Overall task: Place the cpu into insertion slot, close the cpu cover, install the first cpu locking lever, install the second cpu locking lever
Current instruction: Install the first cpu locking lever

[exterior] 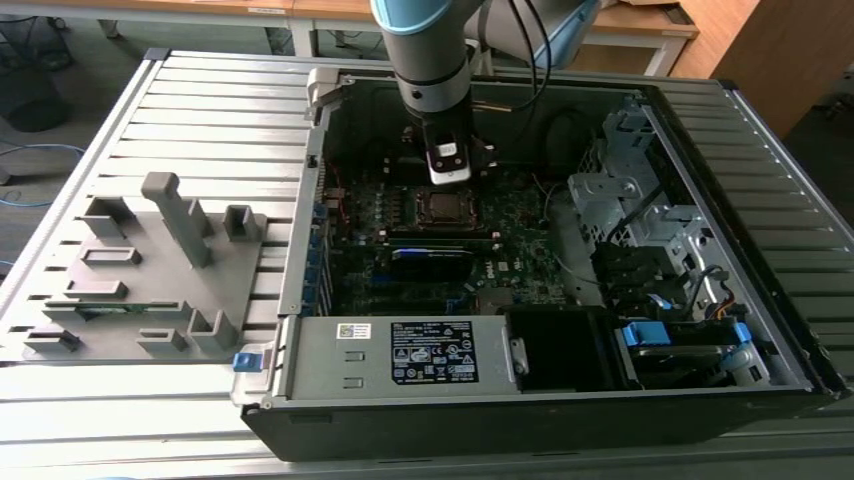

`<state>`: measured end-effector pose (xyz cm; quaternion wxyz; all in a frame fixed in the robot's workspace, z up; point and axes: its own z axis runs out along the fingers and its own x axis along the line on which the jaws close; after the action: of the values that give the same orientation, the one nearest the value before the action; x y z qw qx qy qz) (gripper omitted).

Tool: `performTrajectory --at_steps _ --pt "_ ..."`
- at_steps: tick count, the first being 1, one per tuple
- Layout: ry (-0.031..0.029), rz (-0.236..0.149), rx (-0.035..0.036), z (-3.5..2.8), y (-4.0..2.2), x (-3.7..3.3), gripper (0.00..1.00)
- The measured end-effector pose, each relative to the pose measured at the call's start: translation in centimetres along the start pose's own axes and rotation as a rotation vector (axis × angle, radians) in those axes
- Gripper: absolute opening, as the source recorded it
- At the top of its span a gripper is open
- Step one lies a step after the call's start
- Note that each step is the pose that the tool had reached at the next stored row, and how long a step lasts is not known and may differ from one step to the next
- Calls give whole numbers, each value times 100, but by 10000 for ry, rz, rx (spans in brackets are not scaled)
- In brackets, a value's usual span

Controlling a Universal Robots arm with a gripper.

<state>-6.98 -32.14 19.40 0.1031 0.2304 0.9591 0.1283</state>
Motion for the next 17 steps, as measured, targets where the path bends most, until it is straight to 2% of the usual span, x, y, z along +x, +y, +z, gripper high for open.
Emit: performTrajectory --at_steps 4,12,17 --pt "-89 -81 -68 2 -6 -3 11" --pt "-97 -84 -70 -5 -16 17 11" --pt "-117 -107 -99 -6 -20 25 11"
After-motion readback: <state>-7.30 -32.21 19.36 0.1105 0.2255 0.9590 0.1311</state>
